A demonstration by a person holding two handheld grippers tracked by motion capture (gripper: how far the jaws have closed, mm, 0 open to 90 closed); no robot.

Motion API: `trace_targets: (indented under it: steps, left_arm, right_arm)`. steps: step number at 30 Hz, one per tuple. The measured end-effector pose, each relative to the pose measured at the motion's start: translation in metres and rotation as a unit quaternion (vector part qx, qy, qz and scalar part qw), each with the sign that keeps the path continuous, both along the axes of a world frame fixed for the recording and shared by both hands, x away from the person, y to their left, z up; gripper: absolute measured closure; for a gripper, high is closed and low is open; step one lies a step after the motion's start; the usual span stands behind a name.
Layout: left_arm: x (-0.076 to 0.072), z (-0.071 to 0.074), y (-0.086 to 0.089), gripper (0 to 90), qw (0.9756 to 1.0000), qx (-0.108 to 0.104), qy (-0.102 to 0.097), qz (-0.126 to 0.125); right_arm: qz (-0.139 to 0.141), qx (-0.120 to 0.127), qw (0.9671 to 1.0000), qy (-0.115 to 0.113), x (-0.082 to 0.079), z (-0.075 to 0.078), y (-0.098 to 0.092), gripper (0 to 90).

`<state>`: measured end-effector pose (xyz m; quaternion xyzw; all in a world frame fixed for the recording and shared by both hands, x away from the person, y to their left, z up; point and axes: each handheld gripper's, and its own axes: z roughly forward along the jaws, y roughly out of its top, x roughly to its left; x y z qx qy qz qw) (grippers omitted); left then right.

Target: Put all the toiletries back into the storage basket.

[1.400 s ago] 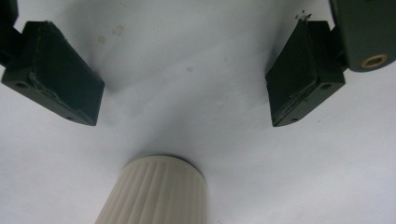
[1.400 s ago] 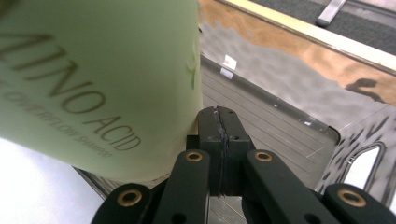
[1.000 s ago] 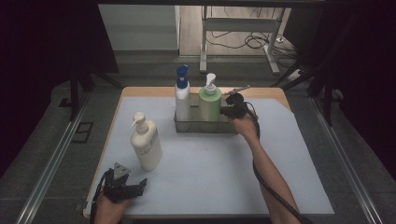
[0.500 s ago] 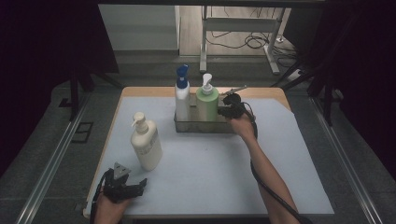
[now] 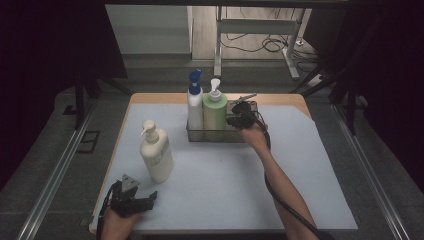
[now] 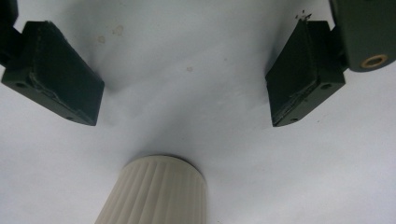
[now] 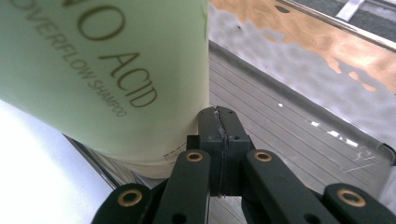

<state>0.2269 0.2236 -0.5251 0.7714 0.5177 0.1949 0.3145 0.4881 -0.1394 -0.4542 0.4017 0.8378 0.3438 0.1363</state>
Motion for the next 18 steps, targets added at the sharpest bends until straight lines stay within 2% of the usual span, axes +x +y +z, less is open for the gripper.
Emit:
trace_targets:
  steps: [18]
  left_arm:
    - [0.0001,0.0,-0.0002,11.0,1.0,-0.001,0.0,0.0]
  right_arm:
    - [0.0,-0.002,1.0,0.002,-0.0045,-0.0006,0.0,89.9]
